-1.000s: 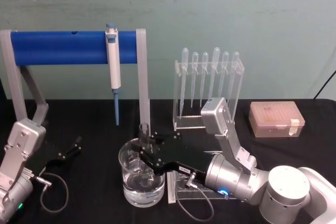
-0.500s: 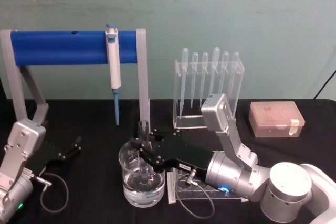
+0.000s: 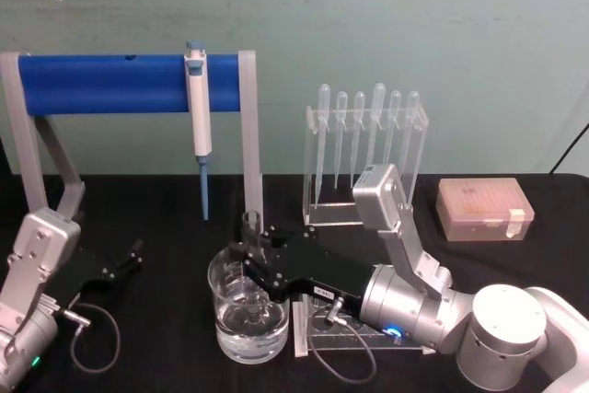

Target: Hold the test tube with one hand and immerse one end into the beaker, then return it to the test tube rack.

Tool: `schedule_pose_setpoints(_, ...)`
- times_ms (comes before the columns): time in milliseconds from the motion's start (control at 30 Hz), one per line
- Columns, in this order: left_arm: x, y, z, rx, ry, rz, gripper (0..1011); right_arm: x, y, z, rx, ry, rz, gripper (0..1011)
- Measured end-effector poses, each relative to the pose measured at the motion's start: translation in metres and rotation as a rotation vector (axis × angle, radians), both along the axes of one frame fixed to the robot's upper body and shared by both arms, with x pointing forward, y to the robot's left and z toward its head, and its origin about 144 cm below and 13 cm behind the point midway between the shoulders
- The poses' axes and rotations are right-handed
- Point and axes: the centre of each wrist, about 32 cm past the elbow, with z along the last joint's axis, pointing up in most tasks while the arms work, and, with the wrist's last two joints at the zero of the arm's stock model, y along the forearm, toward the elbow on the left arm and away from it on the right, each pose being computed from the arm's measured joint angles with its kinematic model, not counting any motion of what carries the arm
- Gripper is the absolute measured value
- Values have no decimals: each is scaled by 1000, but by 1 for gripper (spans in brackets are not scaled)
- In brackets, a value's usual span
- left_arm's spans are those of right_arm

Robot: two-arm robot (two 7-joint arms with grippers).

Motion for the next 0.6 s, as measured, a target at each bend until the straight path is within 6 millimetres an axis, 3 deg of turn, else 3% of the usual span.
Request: schedule_pose_setpoints(600, 0, 0, 0, 0, 0, 0, 1000, 0, 0, 0, 1, 0, -2, 224)
